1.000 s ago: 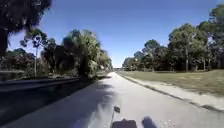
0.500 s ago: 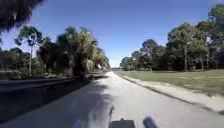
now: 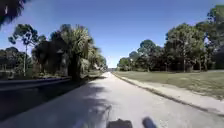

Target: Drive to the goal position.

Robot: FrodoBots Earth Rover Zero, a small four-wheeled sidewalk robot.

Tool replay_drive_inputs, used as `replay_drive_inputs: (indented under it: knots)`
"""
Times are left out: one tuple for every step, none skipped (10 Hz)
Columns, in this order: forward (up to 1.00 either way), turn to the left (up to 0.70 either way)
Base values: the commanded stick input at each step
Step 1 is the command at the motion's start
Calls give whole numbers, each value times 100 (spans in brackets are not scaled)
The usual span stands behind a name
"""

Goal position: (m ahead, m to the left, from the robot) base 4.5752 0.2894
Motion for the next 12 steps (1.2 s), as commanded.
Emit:
replay_drive_inputs:
  knots:
    - [85,10]
    - [85,14]
    - [85,19]
    - [85,23]
    - [85,27]
    - [85,31]
    - [85,24]
    - [85,0]
    - [85,0]
    - [85,0]
    - [85,0]
    - [85,0]
